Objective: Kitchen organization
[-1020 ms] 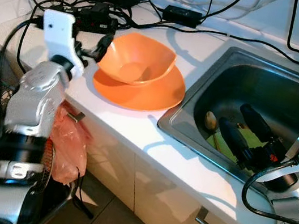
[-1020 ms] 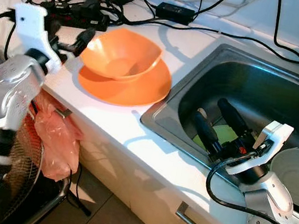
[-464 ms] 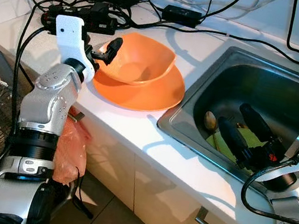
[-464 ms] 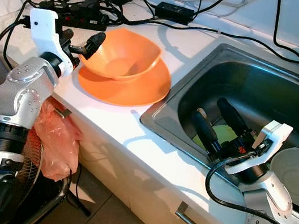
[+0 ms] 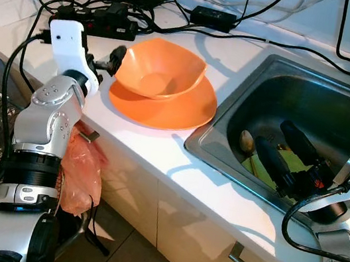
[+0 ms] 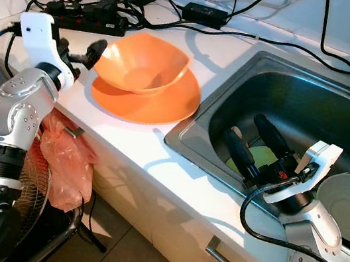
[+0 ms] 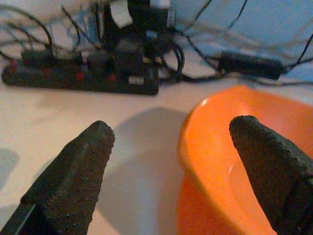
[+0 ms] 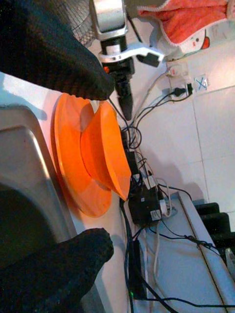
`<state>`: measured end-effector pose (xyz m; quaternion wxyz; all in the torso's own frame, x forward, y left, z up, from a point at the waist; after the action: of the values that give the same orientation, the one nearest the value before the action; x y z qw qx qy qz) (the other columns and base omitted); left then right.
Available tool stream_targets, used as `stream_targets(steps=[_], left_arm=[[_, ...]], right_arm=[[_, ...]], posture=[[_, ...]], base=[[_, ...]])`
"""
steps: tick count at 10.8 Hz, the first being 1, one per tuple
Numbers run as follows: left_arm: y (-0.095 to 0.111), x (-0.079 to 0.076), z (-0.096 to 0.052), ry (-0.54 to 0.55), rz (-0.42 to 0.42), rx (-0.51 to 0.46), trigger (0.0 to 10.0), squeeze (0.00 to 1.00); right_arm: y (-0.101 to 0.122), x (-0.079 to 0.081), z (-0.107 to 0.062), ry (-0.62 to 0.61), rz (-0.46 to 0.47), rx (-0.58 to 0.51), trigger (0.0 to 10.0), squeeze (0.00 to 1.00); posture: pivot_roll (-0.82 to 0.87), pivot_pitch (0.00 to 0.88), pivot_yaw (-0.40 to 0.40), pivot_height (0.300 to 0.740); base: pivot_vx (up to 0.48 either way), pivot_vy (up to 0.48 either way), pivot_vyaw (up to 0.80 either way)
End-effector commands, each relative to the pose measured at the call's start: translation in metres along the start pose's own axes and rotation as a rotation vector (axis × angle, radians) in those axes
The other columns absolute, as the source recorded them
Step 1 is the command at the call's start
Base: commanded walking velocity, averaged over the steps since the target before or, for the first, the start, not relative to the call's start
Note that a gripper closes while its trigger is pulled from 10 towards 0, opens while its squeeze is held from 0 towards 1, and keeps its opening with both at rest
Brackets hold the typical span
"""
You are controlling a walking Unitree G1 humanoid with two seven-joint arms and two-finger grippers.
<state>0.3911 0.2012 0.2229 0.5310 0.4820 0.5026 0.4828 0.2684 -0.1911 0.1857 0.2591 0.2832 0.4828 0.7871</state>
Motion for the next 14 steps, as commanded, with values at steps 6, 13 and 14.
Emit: stream_targets(steps=[6,13,14], left_arm=[[-0.013,-0.020,0.007,-0.054,-0.047,0.059,10.0,0.00],[-0.013,-0.028,0.009,-0.072,-0.087,0.062,0.0,0.00],[-0.012,-0.029,0.009,-0.074,-0.092,0.060,0.0,0.00]], right_arm=[[-0.008,-0.001,-0.001,0.004,0.027,0.014,10.0,0.00],[-0.007,-0.002,-0.001,0.001,0.025,0.014,10.0,0.00],[-0.007,-0.002,-0.001,0.001,0.025,0.014,10.0,0.00]], posture=[[0.02,0.105,0.100,0.740],[0.02,0.117,0.099,0.740],[0.02,0.117,0.099,0.740]], base=[[0.000,0.000,0.00],[0.000,0.000,0.00],[0.000,0.000,0.00]])
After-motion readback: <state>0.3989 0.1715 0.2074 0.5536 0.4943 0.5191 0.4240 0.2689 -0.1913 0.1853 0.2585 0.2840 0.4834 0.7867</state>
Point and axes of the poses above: a point about 5 cm out from each wrist's last joint towards the gripper, its own z axis pointing out of the wrist towards the gripper, its own y axis along the axis of the wrist's last joint, x = y × z, the point moved 2 cm from there along z, pointing out of the wrist towards the gripper, and after that the axes turned 4 degrees about z, right-handed, at the moved point
